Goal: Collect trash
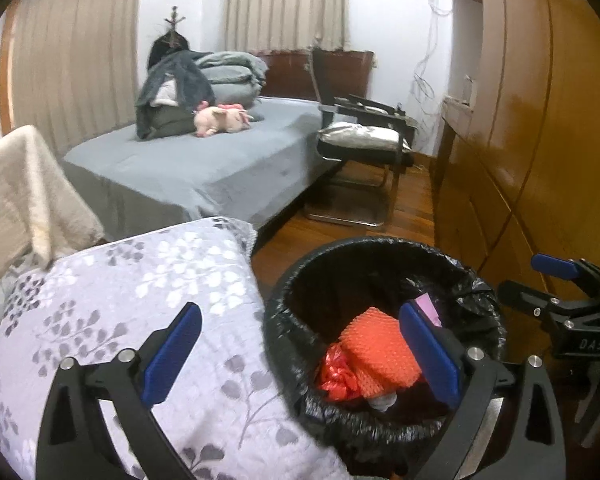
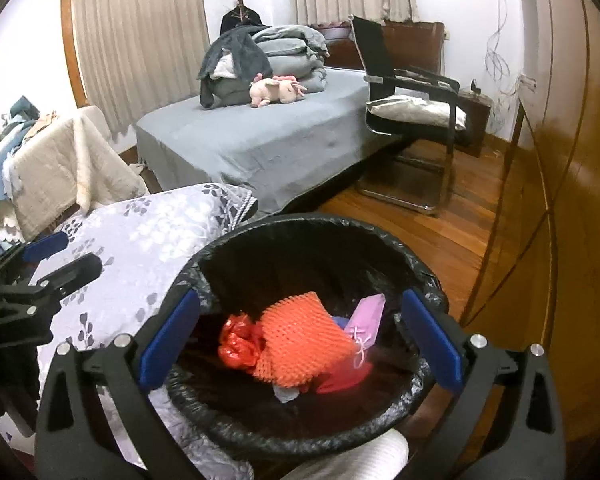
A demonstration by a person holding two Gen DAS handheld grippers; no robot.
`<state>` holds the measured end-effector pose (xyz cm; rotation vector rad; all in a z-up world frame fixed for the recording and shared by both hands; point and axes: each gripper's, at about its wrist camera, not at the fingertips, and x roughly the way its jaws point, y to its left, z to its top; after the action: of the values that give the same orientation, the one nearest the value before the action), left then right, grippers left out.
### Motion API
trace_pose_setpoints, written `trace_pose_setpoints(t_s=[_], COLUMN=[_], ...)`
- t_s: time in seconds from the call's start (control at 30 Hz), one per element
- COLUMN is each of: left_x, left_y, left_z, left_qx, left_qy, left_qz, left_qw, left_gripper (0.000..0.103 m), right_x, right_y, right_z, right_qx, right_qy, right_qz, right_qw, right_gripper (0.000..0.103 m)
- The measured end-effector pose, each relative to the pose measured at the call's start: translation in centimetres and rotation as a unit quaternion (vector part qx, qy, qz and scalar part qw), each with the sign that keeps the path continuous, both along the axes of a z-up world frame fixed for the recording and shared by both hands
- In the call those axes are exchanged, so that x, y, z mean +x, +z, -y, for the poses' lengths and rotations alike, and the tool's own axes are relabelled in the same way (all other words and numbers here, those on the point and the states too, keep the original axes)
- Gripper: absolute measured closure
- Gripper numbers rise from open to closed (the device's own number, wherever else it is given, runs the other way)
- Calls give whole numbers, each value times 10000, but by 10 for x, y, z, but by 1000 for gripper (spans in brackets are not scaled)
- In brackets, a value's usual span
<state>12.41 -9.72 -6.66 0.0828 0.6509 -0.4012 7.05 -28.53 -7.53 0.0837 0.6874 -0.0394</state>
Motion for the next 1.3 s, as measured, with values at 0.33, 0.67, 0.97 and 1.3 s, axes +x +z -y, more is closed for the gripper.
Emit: trace_pose_setpoints(t_s=[0.33,0.67,0.97,1.3], left_x=[-50,-78,-91,-94], left_y=[36,68,76,78], left_z=[-38,-55,-59,-63], left_qx=[7,-118,-174,-237], left_qy=[568,761,776,845], left_qz=[428,682,792,848], left_qw=[9975,9947,9937,9925], left_gripper=[6,6,6,6], right_x=[-28,-53,-61,-62], right_y=[44,78,88,89], right_z=[-36,-56,-66,-71], right_qx=[1,-117,-179,-221], right_qy=[349,561,628,661], right_qz=[328,709,851,887], right_qw=[9989,9958,9942,9936], right_gripper=[5,5,5,5])
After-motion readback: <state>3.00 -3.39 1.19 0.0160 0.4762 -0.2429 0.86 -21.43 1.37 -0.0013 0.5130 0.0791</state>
